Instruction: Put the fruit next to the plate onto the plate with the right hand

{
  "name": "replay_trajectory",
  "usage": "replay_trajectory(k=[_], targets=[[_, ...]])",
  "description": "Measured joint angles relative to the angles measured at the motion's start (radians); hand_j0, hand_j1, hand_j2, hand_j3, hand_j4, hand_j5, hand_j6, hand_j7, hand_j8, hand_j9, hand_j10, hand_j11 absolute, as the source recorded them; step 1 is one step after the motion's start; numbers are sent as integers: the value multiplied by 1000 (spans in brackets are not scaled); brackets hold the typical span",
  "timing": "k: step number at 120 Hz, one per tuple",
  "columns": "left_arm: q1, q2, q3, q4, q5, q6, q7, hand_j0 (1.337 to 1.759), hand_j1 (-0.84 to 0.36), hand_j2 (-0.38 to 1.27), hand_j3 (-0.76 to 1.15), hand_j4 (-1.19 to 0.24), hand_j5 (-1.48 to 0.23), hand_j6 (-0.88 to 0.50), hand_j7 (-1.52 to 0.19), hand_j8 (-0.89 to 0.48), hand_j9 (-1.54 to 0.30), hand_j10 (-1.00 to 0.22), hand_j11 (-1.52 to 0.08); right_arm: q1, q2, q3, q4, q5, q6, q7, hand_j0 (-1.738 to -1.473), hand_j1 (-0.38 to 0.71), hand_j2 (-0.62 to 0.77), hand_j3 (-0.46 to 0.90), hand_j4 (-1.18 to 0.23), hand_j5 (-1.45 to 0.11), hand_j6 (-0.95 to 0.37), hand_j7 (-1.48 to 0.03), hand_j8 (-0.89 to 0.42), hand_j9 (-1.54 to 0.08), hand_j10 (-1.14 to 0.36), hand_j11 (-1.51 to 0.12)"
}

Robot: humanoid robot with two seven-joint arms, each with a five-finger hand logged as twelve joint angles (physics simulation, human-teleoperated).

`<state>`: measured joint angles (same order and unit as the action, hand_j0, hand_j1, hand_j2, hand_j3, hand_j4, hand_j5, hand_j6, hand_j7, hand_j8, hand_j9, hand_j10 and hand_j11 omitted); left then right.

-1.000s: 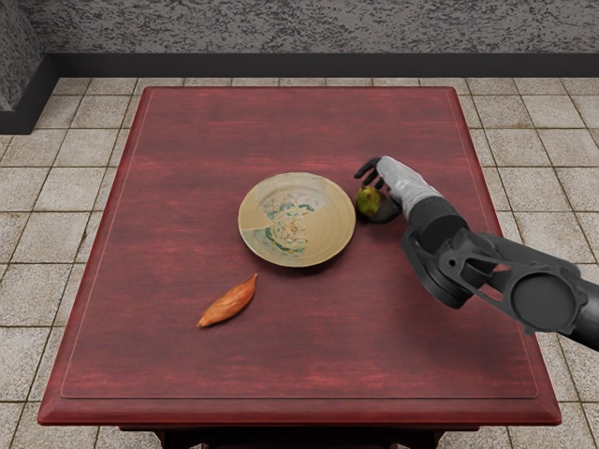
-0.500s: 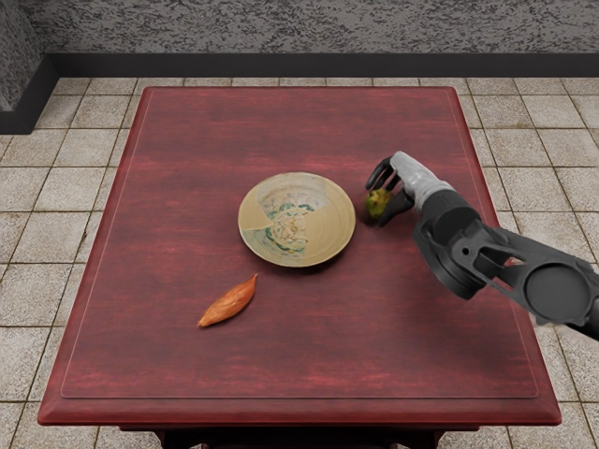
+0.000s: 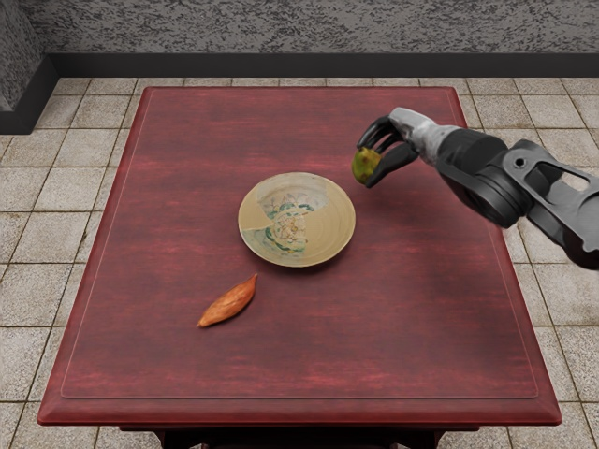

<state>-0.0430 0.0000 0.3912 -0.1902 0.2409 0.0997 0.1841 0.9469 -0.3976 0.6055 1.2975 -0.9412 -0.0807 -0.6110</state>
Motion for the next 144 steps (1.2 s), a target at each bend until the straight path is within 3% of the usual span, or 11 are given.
replay_trajectory(k=[35,50,62,71,81,114,144], targets=[[0,0,0,0,0,0,0,1658,349,0,0,0,0,0,0,0,0,0,0,-3,92,27,16,71,88,-1,-1658,391,552,1,-674,-1036,-425,-972,-332,-1005,-613,-1012],[0,0,0,0,0,0,0,1658,349,0,0,0,0,0,0,0,0,0,0,-9,132,37,17,80,111,0,-1658,96,279,0,-407,-614,-272,-581,-226,-599,-375,-603],[0,0,0,0,0,0,0,1658,349,0,0,0,0,0,0,0,0,0,0,-40,127,136,17,246,286,0,-1658,-63,169,0,-261,-391,-178,-370,-150,-382,-241,-384],[0,0,0,0,0,0,0,1658,349,0,0,0,0,0,0,0,0,0,0,-117,123,294,17,389,486,0,-1658,-140,115,0,-190,-283,-133,-268,-113,-276,-176,-278],[0,0,0,0,0,0,0,1658,349,0,0,0,0,0,0,0,0,0,0,-223,119,446,16,521,599,0,-1658,-199,75,0,-136,-201,-98,-191,-85,-196,-127,-197],[2,0,1,-2,0,0,0,1658,349,0,0,0,0,0,0,0,0,0,0,-672,54,948,35,648,685,0,-1658,-284,16,0,-57,-80,-46,-78,-43,-79,-54,-79],[0,0,0,-3,0,0,0,1658,349,0,0,0,0,0,0,0,0,0,0,-837,-10,1161,31,707,691,0,-1658,-305,1,0,-36,-50,-33,-50,-32,-50,-36,-50]])
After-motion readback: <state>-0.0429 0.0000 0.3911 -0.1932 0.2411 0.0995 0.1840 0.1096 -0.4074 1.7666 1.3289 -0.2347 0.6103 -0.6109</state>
